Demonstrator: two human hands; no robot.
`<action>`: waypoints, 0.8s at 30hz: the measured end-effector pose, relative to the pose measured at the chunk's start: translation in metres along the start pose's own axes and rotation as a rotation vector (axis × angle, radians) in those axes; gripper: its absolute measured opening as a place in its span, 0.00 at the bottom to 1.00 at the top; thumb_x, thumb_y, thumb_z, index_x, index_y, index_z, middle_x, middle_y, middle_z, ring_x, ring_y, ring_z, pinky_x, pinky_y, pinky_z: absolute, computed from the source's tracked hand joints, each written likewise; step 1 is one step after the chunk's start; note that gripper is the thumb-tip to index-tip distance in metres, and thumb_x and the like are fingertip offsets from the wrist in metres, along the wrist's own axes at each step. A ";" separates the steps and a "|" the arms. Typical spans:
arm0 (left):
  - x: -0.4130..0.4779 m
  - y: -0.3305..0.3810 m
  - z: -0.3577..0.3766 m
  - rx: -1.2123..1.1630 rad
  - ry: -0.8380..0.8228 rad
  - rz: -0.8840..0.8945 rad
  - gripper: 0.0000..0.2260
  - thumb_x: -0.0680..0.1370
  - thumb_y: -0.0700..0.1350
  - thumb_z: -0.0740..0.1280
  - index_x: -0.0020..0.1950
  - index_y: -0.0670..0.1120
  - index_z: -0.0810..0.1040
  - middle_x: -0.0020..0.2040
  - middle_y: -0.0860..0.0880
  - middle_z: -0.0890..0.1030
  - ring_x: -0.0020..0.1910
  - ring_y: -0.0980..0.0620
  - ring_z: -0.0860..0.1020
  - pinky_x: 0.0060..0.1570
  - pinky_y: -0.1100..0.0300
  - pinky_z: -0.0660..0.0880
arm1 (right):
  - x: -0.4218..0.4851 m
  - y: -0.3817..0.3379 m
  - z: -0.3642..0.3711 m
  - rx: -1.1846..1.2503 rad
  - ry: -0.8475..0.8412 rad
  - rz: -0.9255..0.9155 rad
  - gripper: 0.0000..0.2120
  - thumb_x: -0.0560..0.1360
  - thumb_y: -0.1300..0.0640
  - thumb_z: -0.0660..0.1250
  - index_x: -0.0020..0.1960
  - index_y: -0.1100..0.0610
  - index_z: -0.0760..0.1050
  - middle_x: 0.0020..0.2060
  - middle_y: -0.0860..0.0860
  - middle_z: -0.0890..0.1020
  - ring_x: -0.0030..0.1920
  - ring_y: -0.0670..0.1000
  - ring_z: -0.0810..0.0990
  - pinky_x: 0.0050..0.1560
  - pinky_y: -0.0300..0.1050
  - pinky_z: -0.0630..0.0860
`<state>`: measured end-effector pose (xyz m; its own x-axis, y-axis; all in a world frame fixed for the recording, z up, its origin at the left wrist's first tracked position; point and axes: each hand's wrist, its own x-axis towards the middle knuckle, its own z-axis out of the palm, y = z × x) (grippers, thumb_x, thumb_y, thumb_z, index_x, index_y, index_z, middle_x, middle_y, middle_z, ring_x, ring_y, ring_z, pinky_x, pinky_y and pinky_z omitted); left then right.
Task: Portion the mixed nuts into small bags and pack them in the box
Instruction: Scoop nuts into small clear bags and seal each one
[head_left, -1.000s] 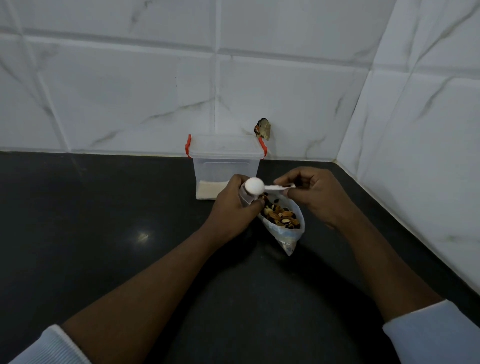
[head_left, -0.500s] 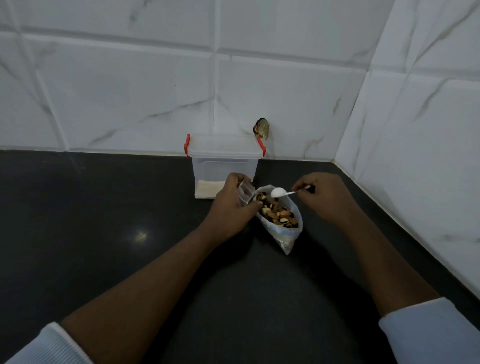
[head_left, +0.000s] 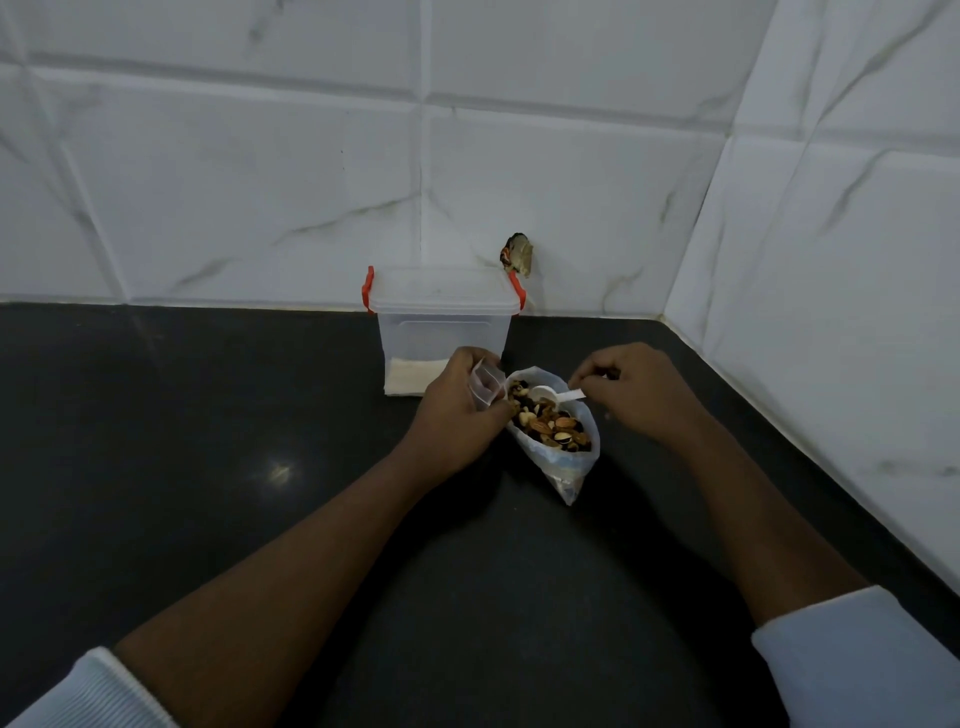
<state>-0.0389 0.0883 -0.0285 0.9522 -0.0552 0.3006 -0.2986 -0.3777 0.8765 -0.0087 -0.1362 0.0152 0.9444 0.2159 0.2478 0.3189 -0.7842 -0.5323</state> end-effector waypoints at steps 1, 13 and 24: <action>0.000 0.000 0.000 0.002 -0.003 0.001 0.19 0.79 0.42 0.71 0.68 0.50 0.70 0.54 0.57 0.77 0.53 0.60 0.78 0.47 0.67 0.75 | 0.001 0.001 0.001 0.062 -0.006 0.039 0.09 0.79 0.59 0.68 0.46 0.50 0.85 0.36 0.44 0.83 0.35 0.42 0.80 0.35 0.34 0.73; 0.000 -0.001 0.000 0.006 -0.017 0.005 0.19 0.79 0.42 0.71 0.68 0.51 0.71 0.56 0.57 0.77 0.55 0.60 0.78 0.47 0.67 0.76 | 0.006 0.012 0.012 0.870 0.000 0.586 0.09 0.78 0.68 0.64 0.50 0.67 0.83 0.39 0.60 0.83 0.30 0.47 0.75 0.30 0.39 0.70; 0.001 -0.002 0.001 0.031 -0.005 0.014 0.20 0.79 0.45 0.73 0.69 0.51 0.71 0.57 0.57 0.77 0.55 0.60 0.78 0.47 0.69 0.73 | 0.003 0.007 0.001 0.912 0.053 0.387 0.10 0.79 0.67 0.63 0.52 0.65 0.83 0.40 0.58 0.86 0.32 0.46 0.75 0.30 0.38 0.70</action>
<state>-0.0370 0.0880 -0.0303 0.9483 -0.0650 0.3106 -0.3096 -0.4049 0.8603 -0.0035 -0.1409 0.0114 0.9987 -0.0045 -0.0509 -0.0510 -0.0422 -0.9978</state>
